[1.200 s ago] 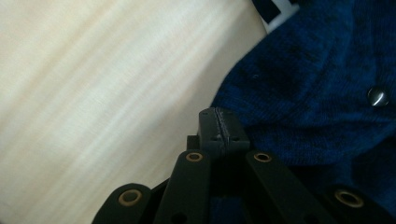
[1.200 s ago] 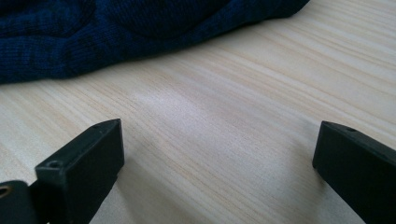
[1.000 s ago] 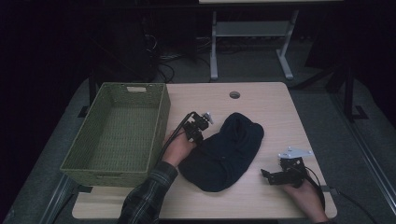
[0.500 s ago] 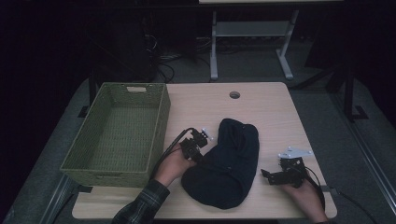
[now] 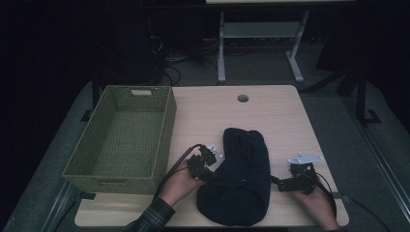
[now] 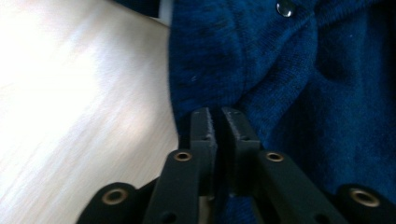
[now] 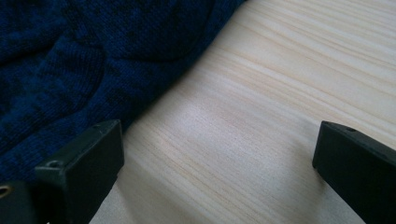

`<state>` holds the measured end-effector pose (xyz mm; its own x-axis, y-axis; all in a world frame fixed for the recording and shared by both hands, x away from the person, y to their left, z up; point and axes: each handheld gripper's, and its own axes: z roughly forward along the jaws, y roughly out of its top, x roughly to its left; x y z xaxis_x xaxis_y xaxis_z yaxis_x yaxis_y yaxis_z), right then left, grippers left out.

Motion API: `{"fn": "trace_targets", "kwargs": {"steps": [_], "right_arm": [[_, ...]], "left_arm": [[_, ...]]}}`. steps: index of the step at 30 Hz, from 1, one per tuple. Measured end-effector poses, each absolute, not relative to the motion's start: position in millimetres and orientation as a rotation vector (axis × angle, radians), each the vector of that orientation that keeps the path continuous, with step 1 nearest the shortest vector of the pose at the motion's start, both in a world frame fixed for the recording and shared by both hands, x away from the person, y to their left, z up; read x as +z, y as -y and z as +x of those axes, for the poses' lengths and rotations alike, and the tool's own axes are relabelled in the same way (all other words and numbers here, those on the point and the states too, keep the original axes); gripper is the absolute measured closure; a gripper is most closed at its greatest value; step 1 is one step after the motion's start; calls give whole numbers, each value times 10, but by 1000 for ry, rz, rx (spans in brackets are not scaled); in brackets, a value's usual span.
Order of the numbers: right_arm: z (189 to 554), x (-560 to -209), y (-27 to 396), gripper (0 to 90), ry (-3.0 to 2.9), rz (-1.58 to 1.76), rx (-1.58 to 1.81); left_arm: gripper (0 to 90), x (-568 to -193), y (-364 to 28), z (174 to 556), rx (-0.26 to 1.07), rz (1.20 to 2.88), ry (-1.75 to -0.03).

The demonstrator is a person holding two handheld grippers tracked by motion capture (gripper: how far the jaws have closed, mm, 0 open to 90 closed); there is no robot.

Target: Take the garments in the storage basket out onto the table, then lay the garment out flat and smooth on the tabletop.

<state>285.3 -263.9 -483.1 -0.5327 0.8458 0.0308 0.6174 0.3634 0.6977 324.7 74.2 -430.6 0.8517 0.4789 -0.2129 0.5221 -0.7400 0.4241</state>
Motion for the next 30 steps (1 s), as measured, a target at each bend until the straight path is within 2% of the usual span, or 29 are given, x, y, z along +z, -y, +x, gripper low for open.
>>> {"fn": "trace_targets", "kwargs": {"steps": [5,12,16,21,30], "right_arm": [[2853,-4831,2639,17,-2296,1287,957],[2860,-4832,2650,17,-2299,1271,959],[2864,-4780,2677,145,-2314,1282,953],[2911,-4705,2720,161,-2312,1294,968],[3057,-4453,2732,281,-2268,1280,1044]], "left_arm": [[682,-4219,-889,3250,-56,2521,-758],[581,-4227,-974,3289,-13,2509,-804],[555,-4197,-976,3315,-8,2493,-805],[558,-4138,-961,3381,-4,2457,-809],[553,-3935,-803,3479,28,2406,-760]]}}
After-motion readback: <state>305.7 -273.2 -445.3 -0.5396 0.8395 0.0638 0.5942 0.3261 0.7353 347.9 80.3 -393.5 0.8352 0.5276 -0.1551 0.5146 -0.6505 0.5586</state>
